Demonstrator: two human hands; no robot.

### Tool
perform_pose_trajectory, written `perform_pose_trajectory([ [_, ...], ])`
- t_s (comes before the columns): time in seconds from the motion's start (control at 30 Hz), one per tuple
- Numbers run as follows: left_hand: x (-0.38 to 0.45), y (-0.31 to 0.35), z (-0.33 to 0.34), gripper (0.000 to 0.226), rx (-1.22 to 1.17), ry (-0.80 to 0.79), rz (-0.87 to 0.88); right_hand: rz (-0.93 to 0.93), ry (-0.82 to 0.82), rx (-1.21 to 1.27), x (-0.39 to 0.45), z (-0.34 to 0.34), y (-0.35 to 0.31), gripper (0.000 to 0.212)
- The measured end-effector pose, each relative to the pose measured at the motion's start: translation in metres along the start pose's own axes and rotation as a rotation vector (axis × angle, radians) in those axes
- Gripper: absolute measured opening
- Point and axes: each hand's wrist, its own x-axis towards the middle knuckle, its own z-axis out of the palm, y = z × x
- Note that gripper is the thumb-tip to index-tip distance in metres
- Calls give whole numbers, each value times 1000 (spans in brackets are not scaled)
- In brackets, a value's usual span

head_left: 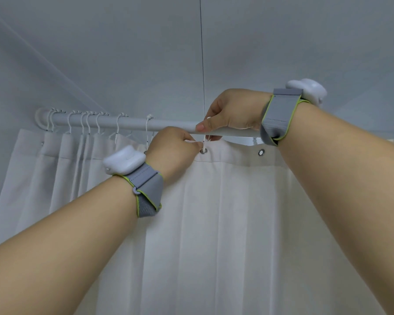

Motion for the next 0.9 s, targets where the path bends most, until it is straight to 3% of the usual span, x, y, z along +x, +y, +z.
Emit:
perform_pose_trajectory([
  [0.17, -7, -9, -6, 22, 148, 13, 96, 6, -4, 60, -2, 4, -2, 44],
  [0.23, -12, -14, -7, 7, 132, 139, 220, 14, 10, 48, -2, 9, -4, 46],
  [0.33, -24, -20, -5, 18, 204, 403, 361, 33, 10, -8, -4, 15, -10, 46],
  [0.4, -31, -20, -2, 18, 258, 470, 365, 41, -10, -38, -6, 17, -12, 45],
  [0.63, -25, -8, 4, 12, 237, 321, 143, 56, -24, -108, -7, 17, -19, 45],
  [0.9, -24, -8, 0, 13, 266, 272, 144, 76, -21, -46, -6, 17, -21, 36],
])
